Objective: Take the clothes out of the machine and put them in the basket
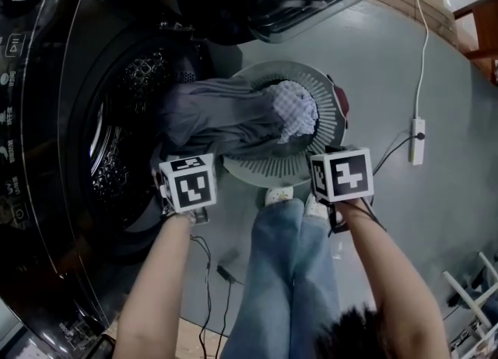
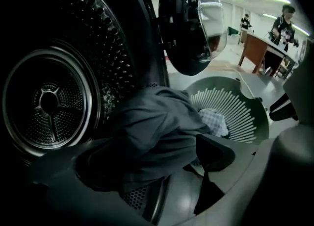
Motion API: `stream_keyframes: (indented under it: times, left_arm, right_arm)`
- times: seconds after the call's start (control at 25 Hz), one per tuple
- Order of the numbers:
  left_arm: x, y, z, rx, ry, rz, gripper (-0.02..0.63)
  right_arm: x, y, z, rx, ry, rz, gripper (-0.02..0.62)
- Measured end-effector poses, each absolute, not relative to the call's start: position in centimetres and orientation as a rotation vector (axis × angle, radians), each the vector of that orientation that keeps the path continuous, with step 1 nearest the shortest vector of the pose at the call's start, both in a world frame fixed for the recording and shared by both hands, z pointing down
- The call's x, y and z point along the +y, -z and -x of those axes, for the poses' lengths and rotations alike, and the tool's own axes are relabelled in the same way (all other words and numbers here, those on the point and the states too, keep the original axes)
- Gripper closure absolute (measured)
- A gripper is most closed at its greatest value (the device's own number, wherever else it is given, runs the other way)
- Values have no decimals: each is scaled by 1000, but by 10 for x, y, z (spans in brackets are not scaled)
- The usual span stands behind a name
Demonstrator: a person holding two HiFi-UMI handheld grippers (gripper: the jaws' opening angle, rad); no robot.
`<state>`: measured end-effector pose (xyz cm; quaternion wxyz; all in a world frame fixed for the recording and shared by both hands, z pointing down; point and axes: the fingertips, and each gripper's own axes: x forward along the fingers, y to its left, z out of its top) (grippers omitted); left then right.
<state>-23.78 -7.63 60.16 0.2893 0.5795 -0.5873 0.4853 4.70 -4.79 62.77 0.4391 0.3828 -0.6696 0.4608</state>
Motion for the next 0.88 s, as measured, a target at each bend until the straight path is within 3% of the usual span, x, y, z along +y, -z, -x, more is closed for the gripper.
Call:
stream_keyframes:
  times: [0.24, 0.48, 0.52, 0.56, 0.6, 0.88]
  left_arm:
    - [-66, -617, 291, -1610, -1361, -1399, 149]
    - [-71, -640, 296, -1560, -1479, -1410, 154]
    - [-72, -640, 295, -1543, -1501, -1420, 207]
    - [-74, -637, 297, -1542, -1518, -1427, 349]
    - [-76, -632, 299, -1559, -1515, -1430, 547]
    - [-78, -616, 284, -1598, -1379, -1431, 575]
  right_arm:
    - [-44, -629, -36, -1675, -1131, -911, 425]
    - [-40, -629, -33, -1680, -1111, -879, 425]
    - [-40, -629, -34, -1678, -1120, -883, 425]
    - [-40, -629, -35, -1677, -1127, -885, 425]
    - [-40, -629, -36, -1676, -1132, -885, 425]
    - [-37, -632, -43, -1658, -1174, -904, 425]
